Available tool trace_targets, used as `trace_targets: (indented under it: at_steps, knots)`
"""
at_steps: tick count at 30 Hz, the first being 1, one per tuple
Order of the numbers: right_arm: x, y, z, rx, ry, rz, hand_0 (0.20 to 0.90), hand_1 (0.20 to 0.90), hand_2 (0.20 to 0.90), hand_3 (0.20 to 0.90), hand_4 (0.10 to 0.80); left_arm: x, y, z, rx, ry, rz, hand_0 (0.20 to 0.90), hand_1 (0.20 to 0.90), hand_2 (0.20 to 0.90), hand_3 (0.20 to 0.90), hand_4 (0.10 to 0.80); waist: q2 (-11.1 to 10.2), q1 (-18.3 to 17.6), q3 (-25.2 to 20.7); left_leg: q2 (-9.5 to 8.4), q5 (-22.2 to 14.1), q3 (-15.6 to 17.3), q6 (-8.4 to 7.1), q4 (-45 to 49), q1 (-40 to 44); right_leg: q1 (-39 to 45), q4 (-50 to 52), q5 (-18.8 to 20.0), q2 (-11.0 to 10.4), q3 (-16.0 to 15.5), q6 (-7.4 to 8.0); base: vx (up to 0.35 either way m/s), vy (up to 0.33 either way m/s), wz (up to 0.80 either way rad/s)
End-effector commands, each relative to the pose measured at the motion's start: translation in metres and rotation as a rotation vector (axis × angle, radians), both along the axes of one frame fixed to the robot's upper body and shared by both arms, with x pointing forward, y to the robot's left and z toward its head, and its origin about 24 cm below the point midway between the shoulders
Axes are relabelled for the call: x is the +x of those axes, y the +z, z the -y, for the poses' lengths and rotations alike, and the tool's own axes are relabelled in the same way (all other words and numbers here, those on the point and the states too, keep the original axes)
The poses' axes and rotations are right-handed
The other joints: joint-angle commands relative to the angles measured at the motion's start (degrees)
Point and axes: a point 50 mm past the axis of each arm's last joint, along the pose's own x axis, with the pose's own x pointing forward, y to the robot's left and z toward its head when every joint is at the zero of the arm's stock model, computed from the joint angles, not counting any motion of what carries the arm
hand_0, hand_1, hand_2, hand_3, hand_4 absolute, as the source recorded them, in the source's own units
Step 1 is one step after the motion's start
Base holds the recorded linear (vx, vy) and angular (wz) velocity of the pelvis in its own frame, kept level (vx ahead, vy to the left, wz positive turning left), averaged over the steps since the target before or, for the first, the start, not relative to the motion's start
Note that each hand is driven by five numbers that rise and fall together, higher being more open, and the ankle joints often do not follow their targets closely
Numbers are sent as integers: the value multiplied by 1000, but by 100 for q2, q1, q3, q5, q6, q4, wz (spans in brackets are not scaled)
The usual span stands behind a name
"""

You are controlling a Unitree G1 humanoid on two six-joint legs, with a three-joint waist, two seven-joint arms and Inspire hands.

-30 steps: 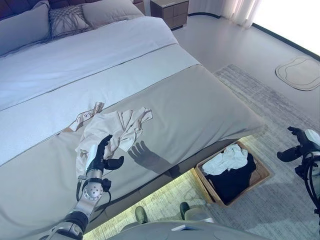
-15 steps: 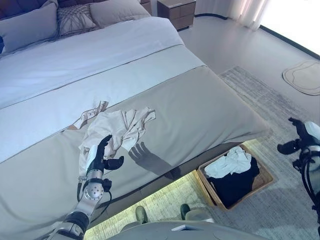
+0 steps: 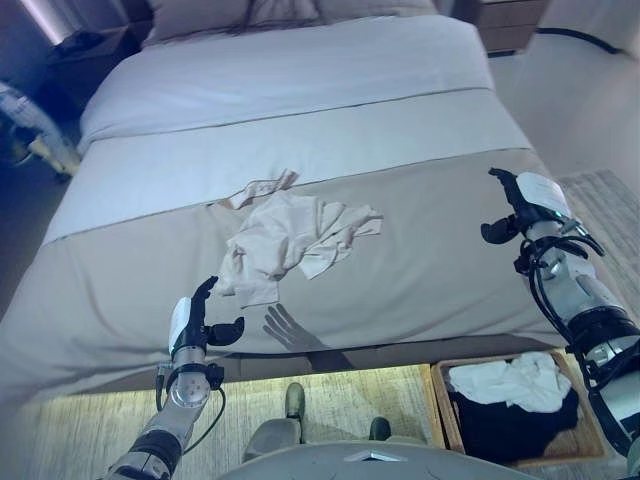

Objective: Pick up the clothes from the bed and place them into the basket

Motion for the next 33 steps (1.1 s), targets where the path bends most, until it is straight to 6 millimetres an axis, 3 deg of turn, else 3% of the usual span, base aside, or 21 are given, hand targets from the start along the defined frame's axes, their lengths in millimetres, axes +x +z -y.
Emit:
trace_targets:
  at_steps: [1,9,18,27,33]
  knots:
    - [28,66,-24,-92,99,180,900,900,900,900,800,32,48,-19,54,-9,250,900,900,900,900,800,-289,291,233,-368,-795,-152,175,333,220,-709,1029,-142,-305,-99,-191,-48,71,36]
    - [47,110,-38,-174,57,234,900,900,900,900,800,39,66,-10,34,-130,333,900,900,900,900,800,-79,932,872,-587,-656,-750,223,596,-365,-1043,1480,-369,-429,-678,-352,-47,60,47]
    - [59,151,-40,-184,-25,293,900,900,900,900,800,48,78,3,1,-189,403,900,900,900,900,800,137,1449,1522,-782,-592,-1090,278,1046,-1006,-1542,2264,-676,-589,-1107,-442,-31,31,35]
    - [61,186,-36,-176,-129,317,900,900,900,900,800,47,80,11,-32,-200,422,900,900,900,900,800,311,1828,1928,-866,-584,-1175,327,1245,-1458,-1995,2963,-1030,-843,-1346,-413,33,32,19]
    - [62,188,-27,-202,-204,228,900,900,900,900,800,43,83,11,-56,-190,451,900,900,900,900,800,360,2036,1931,-885,-522,-1084,373,1479,-2067,-2589,3430,-1092,-1013,-1477,-371,-5,49,8]
